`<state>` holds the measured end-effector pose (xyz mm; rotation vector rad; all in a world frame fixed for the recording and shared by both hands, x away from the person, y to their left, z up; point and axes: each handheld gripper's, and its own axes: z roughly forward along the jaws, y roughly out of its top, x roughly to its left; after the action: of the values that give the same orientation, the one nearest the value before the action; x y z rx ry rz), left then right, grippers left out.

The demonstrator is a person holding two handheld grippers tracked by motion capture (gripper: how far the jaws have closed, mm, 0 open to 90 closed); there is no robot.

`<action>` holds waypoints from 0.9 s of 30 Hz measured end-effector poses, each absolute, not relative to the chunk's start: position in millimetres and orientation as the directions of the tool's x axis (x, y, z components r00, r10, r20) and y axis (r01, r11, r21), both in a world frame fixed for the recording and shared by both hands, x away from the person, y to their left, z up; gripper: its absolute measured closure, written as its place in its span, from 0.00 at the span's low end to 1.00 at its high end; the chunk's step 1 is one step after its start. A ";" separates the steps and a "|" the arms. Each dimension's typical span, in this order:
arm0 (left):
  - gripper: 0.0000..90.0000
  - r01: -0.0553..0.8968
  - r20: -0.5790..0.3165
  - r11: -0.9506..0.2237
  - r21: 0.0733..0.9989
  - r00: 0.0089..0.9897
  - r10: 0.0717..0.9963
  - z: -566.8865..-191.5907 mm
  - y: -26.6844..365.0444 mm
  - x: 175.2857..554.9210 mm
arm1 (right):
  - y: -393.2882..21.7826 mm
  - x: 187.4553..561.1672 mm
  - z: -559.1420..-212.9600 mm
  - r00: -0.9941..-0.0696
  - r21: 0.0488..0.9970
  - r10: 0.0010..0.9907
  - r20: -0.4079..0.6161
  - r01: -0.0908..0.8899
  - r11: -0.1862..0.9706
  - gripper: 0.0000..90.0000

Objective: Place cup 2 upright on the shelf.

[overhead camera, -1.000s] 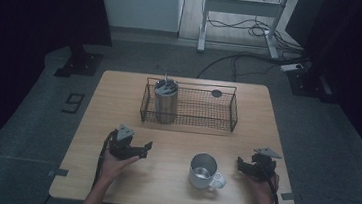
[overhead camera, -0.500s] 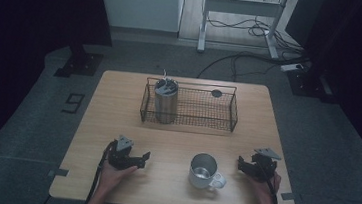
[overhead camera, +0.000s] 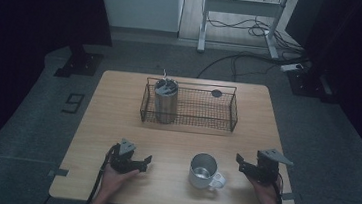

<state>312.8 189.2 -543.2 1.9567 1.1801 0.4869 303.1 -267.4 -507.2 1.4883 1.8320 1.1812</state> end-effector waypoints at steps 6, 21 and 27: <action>0.15 0.568 -0.052 -0.258 0.782 0.472 0.880 -543.3 186.8 311.8 | -258.4 289.1 -491.1 -0.366 0.876 0.915 0.169 0.482 0.031 0.16; 0.16 0.604 -0.094 -0.222 0.765 0.447 0.890 -544.1 190.0 317.4 | -213.8 261.0 -461.5 -0.546 0.907 0.828 0.129 0.403 0.124 0.14; 0.16 0.634 -0.124 -0.211 0.744 0.441 0.889 -545.0 191.6 321.3 | -198.4 252.7 -456.1 -0.594 0.902 0.795 0.127 0.402 0.156 0.14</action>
<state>321.3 191.6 -545.0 1.9413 1.2805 0.4298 252.7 -198.4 -456.1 1.1412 2.0614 1.4208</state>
